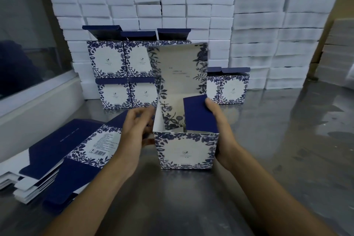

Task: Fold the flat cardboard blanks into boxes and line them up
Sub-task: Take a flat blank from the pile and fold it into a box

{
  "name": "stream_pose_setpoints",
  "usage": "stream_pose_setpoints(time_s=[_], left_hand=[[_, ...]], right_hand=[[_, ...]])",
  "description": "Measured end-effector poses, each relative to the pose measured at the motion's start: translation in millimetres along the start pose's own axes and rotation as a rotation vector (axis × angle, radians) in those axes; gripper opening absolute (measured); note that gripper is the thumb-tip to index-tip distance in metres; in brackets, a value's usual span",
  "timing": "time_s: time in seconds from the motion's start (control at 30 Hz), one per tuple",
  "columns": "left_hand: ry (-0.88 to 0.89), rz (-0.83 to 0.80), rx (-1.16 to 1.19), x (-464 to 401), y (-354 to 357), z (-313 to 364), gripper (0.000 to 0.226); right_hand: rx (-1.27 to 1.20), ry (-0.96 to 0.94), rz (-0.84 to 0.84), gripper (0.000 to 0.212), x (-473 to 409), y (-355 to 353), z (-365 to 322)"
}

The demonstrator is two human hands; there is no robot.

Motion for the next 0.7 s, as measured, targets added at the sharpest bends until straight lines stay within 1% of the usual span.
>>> stream_pose_setpoints(time_s=[0.03,0.1,0.13,0.17,0.2,0.23,0.27,0.3,0.33,0.37,0.4,0.43,0.5,0.57,0.63,0.7], left_hand=[[-0.003,-0.009,-0.018,-0.1,1.9,0.4,0.040],[-0.006,0.013,-0.038,-3.2,0.0,1.8,0.009],[-0.003,0.028,-0.042,-4.5,-2.8,2.9,0.007],[-0.014,0.033,-0.031,-4.1,-4.8,4.0,0.011],[-0.017,0.009,-0.016,-4.1,-4.0,4.1,0.008],[-0.026,-0.002,-0.012,-1.3,-2.4,5.4,0.017],[-0.029,-0.025,-0.019,0.7,0.1,5.6,0.034],[-0.052,-0.029,-0.020,3.1,1.9,5.6,0.050],[-0.055,-0.028,-0.023,4.4,2.5,6.8,0.058],[-0.063,-0.021,-0.024,5.8,2.5,8.9,0.059],[-0.056,-0.022,-0.027,4.7,0.8,10.3,0.055],[-0.042,-0.012,-0.025,3.9,-2.0,13.3,0.048],[-0.006,0.012,-0.028,1.9,-7.1,18.2,0.035],[-0.014,0.057,-0.031,-0.9,-13.2,18.7,0.022],[-0.019,0.090,-0.046,-2.2,-18.0,19.0,0.018],[-0.014,0.139,-0.086,-2.8,-25.3,18.8,0.015]], right_hand=[[0.004,-0.007,-0.012,0.062,0.3,3.1,-0.5],[0.002,-0.029,-0.019,0.056,0.4,5.7,-2.4],[0.001,-0.036,-0.019,0.053,0.9,6.8,-3.7],[0.002,-0.044,-0.024,0.050,1.3,7.9,-4.9],[0.007,-0.055,-0.038,0.045,2.0,10.0,-6.4],[0.018,-0.067,-0.056,0.040,2.2,12.0,-7.8],[0.034,-0.078,-0.071,0.038,2.8,14.1,-9.4],[0.045,-0.087,-0.077,0.042,3.7,15.4,-11.1],[0.059,-0.095,-0.073,0.052,5.0,16.5,-13.3],[0.077,-0.104,-0.077,0.069,6.2,17.5,-15.1],[0.107,-0.112,-0.095,0.084,7.6,19.4,-16.4],[0.130,-0.122,-0.125,0.093,9.0,22.5,-17.4],[0.118,-0.134,-0.178,0.097,12.3,30.3,-19.6],[0.111,-0.141,-0.198,0.099,14.1,35.2,-21.0],[0.149,-0.151,-0.193,0.102,14.5,35.4,-19.4],[0.221,-0.201,-0.181,0.104,15.4,33.9,-21.2]])
Point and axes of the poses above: each hand's wrist, its own x-axis away from the middle knuckle, its own y-axis out of the palm, z = x × y, the point moved 8 cm from there along -x, towards the middle knuckle, and after that the axes turned 13 degrees about -y, right-handed, at the moved point
